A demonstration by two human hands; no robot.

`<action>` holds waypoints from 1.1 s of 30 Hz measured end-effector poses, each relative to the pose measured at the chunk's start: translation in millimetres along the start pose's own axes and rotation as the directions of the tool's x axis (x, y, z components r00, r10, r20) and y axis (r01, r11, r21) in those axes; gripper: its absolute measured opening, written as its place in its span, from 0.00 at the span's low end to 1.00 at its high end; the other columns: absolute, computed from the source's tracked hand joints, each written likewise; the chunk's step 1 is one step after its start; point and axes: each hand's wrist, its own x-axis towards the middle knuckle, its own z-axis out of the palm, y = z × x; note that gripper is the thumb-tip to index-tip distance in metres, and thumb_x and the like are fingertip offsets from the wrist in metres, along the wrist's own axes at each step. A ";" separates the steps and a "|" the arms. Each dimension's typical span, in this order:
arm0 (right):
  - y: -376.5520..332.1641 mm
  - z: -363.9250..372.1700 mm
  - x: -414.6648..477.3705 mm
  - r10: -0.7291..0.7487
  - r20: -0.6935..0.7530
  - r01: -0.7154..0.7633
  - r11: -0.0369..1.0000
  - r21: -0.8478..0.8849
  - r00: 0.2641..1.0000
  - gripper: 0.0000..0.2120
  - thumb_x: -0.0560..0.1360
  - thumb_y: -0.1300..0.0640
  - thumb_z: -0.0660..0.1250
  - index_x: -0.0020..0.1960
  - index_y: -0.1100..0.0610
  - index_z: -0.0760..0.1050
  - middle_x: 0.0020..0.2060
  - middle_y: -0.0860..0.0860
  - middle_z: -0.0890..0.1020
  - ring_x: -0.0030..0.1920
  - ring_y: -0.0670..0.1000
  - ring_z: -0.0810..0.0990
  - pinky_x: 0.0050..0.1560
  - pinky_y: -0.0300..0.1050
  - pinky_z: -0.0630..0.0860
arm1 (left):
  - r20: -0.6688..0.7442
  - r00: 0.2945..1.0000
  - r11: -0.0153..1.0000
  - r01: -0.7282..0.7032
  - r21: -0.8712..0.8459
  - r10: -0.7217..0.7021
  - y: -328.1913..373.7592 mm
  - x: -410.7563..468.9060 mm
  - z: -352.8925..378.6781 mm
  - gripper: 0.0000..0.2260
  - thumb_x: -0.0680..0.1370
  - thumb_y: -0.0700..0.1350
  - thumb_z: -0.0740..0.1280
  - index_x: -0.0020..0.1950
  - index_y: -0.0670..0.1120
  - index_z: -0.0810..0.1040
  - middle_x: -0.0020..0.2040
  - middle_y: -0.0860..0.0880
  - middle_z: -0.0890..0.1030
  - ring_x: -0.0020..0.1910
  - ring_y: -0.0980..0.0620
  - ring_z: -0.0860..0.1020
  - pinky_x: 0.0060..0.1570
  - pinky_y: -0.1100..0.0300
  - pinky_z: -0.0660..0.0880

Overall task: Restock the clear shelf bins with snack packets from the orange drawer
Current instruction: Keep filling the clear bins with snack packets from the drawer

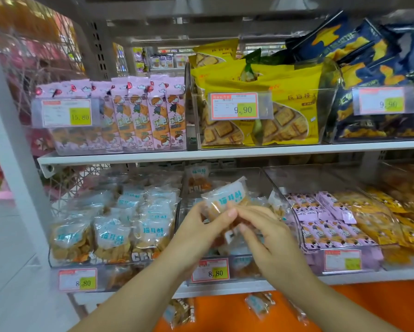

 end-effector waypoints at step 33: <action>81.7 76.1 164.6 0.455 0.258 -0.408 0.887 -0.217 0.852 0.31 0.69 0.59 0.76 0.68 0.59 0.67 0.63 0.55 0.75 0.56 0.49 0.74 0.43 0.33 0.69 | 0.021 0.998 0.221 -0.035 0.975 0.064 23.0 56.5 -117.3 0.16 0.78 0.60 0.59 0.66 0.64 0.71 0.68 0.51 0.68 0.70 0.47 0.63 0.71 0.46 0.55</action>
